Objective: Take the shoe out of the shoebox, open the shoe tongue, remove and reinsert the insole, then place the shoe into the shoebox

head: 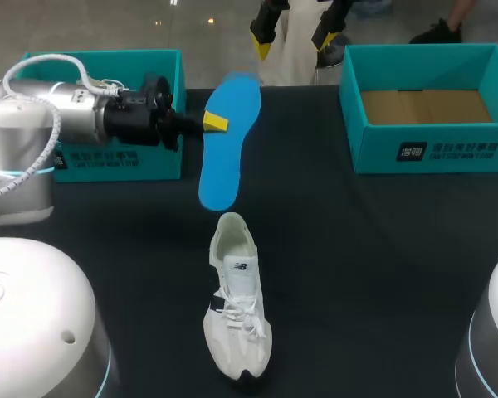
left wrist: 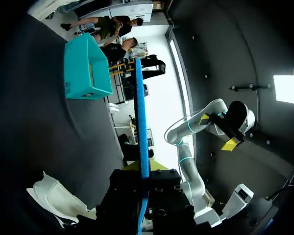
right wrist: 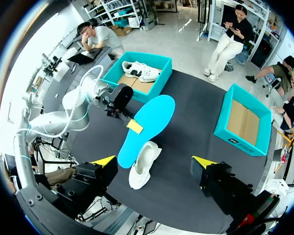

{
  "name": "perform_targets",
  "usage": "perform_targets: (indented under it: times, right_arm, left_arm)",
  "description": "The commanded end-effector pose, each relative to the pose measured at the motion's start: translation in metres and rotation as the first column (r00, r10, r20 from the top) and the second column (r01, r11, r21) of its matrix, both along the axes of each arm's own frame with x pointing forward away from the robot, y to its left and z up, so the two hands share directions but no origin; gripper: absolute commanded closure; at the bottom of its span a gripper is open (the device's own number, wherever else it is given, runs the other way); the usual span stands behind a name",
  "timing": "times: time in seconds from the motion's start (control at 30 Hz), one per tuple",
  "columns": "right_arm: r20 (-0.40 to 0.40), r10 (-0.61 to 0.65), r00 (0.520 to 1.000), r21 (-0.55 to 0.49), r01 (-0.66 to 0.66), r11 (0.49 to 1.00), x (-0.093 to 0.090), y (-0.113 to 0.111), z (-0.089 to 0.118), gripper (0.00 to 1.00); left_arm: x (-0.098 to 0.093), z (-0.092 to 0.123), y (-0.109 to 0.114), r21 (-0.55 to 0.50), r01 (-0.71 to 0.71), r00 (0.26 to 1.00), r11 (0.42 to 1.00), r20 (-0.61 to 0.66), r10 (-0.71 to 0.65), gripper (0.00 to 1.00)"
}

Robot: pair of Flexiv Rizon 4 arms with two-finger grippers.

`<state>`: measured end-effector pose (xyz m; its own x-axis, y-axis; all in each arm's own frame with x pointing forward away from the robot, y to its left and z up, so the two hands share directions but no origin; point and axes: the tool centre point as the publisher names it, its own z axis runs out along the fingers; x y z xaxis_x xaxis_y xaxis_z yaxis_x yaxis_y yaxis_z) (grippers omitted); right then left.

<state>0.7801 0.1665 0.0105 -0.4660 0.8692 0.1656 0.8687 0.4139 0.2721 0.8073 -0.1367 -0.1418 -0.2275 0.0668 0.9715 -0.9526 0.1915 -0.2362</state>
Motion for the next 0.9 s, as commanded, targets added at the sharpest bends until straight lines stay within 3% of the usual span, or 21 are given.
perform_targets:
  times: [0.03, 0.23, 0.53, 0.63, 0.7, 0.9]
  right_arm:
    - [-0.002, 0.000, 1.000, -0.001, 0.000, 1.000, 0.001, 0.000, 0.000, 0.00]
    - [-0.002, 0.000, 1.000, -0.001, 0.000, 1.000, 0.001, 0.000, 0.000, 0.00]
    - [-0.002, 0.000, 1.000, -0.001, 0.000, 1.000, 0.001, 0.000, 0.000, 0.00]
    - [-0.002, 0.000, 1.000, -0.001, 0.000, 1.000, 0.001, 0.000, 0.000, 0.00]
    - [-0.002, 0.000, 1.000, -0.001, 0.000, 1.000, 0.001, 0.000, 0.000, 0.00]
    - [-0.002, 0.000, 1.000, -0.001, 0.000, 1.000, 0.001, 0.000, 0.000, 0.00]
  left_arm:
    - [-0.002, 0.008, 0.015, -0.093, 0.159, 0.873, 0.983, 0.477, -0.096, 1.00]
    - [-0.014, 0.008, 0.024, -0.087, 0.161, 0.788, 0.983, 0.611, -0.075, 1.00]
    - [-0.030, 0.015, 0.023, -0.042, 0.029, 0.636, 0.999, 0.771, 0.014, 1.00]
    - [-0.036, 0.017, 0.020, -0.028, 0.000, 0.613, 1.000, 0.790, 0.022, 1.00]
    - [-0.039, 0.016, 0.018, 0.001, 0.025, 0.645, 1.000, 0.764, -0.017, 1.00]
    - [-0.039, 0.016, 0.018, 0.001, 0.025, 0.645, 1.000, 0.764, -0.017, 1.00]
